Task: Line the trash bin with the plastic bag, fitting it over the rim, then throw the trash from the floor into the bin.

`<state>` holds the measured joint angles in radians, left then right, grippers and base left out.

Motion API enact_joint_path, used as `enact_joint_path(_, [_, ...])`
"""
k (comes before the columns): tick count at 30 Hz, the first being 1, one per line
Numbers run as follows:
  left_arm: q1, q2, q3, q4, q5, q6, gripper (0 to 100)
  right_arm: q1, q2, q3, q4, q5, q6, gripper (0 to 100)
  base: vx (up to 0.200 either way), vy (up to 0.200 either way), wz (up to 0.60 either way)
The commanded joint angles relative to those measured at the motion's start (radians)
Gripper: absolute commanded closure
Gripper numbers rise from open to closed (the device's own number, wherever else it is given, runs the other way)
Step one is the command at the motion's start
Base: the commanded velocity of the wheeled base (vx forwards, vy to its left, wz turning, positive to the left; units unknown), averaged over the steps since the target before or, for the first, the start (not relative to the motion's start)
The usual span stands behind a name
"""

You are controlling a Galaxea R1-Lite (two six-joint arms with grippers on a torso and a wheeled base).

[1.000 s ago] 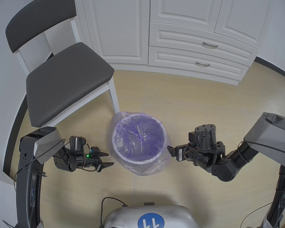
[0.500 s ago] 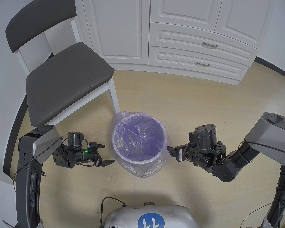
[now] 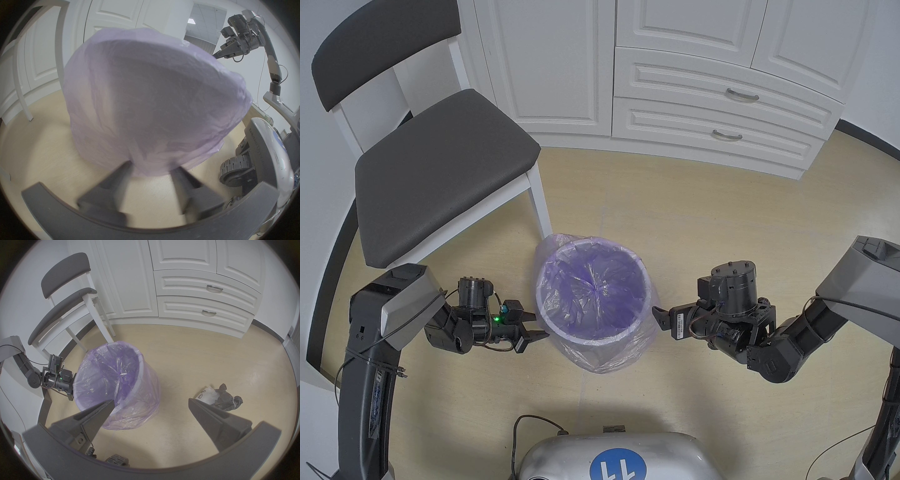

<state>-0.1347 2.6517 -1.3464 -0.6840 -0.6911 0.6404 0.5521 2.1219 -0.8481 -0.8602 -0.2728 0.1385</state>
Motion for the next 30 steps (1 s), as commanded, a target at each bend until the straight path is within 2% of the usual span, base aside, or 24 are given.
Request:
enact_joint_path(1, [0.001,0.013,-0.030,0.023,0.001,-0.001,100,0.000,0.000,0.000,0.000,0.000,0.000,0,0.000,0.000,0.00])
enact_joint_path(10, [0.013,0.033,-0.103,0.092,0.001,-0.019,100,-0.003,0.006,-0.002,0.000,0.000,0.001,0,0.000,0.000,0.00])
enact_joint_path(14, [0.035,0.082,-0.227,0.143,0.001,-0.036,100,-0.004,0.004,-0.002,0.000,0.001,0.001,0,0.000,0.000,0.00])
enact_joint_path(19, [0.049,0.177,-0.462,0.294,0.001,-0.047,100,-0.004,0.010,-0.002,0.001,0.014,0.000,0,0.000,0.000,0.00])
enact_joint_path(21, [0.047,0.198,-0.516,0.337,0.001,-0.053,100,-0.004,0.010,0.000,0.001,0.017,0.000,0,0.000,0.000,0.00])
enact_joint_path(30, [0.044,0.220,-0.524,0.359,0.001,-0.051,100,-0.018,0.026,-0.002,0.001,0.023,-0.019,0,0.000,0.000,0.00])
